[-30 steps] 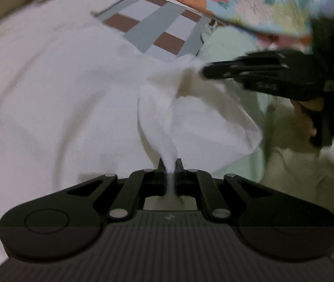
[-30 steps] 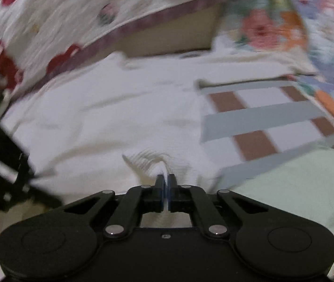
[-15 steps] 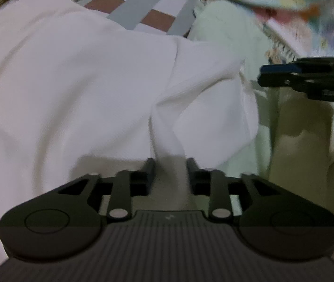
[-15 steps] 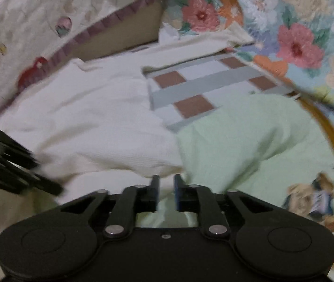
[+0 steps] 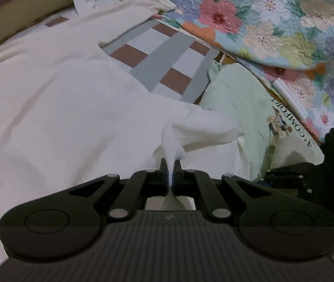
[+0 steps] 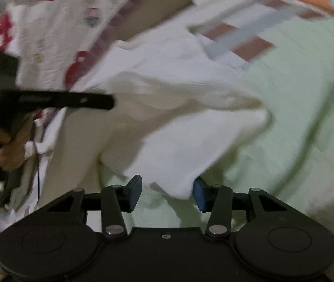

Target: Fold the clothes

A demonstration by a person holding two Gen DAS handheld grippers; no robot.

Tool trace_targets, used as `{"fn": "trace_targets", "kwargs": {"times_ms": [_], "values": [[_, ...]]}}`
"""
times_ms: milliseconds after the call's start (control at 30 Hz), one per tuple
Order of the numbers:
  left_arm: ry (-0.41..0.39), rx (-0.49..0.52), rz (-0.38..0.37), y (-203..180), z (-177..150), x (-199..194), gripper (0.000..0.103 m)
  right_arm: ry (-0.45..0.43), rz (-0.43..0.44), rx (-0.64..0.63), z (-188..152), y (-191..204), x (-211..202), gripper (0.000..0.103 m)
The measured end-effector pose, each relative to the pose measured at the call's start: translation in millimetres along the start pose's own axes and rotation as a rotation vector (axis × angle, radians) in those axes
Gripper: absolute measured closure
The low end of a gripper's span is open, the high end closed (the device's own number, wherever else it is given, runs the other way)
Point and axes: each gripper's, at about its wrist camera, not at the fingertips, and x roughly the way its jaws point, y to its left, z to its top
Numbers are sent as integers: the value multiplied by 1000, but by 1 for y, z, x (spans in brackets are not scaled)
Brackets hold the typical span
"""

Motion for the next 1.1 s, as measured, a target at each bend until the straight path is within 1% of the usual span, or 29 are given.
{"fn": "trace_targets", "kwargs": {"times_ms": [67,133,167,200,233,267,333,400,433,467,500,567,667,700,733,767,833,867,900,933,1000,1100], "values": [[-13,5,-2,0,-1,-6,100,3,70,-71,-2,10,2,97],[-22,10,1,-1,-2,-11,100,5,141,-142,-3,21,4,97],[-24,15,5,-1,-2,-12,100,21,130,-165,-5,24,6,97],[-25,19,9,-1,-3,-13,100,41,94,-192,-7,25,10,97],[-25,28,13,-2,-3,-14,100,50,56,-213,-8,24,12,97],[-25,33,15,-3,-3,-14,100,48,23,-223,-8,22,12,92],[-25,37,15,-4,-4,-14,100,26,-6,-211,-7,20,11,90],[-25,50,20,-5,-4,-14,100,6,-16,-242,-7,24,12,69],[-25,57,22,-6,-5,-14,100,-4,-20,-259,-6,26,12,65],[-25,64,24,-6,-5,-14,100,-14,-24,-275,-6,28,13,64],[-25,70,26,-7,-6,-15,100,9,-42,-329,-9,35,18,64],[-26,76,30,-7,-6,-15,100,54,-113,-465,-16,51,30,64],[-21,85,13,-6,-7,-16,100,46,-213,-629,-27,71,45,65],[-15,88,3,-6,-8,-17,100,30,-217,-622,-24,73,47,81],[-11,97,-6,-6,-9,-19,100,20,-194,-584,-17,72,45,98],[-6,106,-15,-7,-11,-21,100,-6,-109,-464,-6,65,35,98],[-9,86,-43,-8,-12,-29,100,-62,79,-200,16,48,12,98],[-27,61,-78,-7,-12,-34,100,-90,171,-67,27,39,1,97],[-46,37,-112,-6,-11,-39,100,-120,337,156,30,18,-10,97],[-42,19,-133,-6,-10,-39,100,-115,346,180,31,14,-11,97],[-35,-17,-174,-5,-8,-40,100,-92,311,163,32,13,-10,97],[-3,-23,-143,-6,-8,-30,99,-59,259,137,35,11,-10,97]]}}
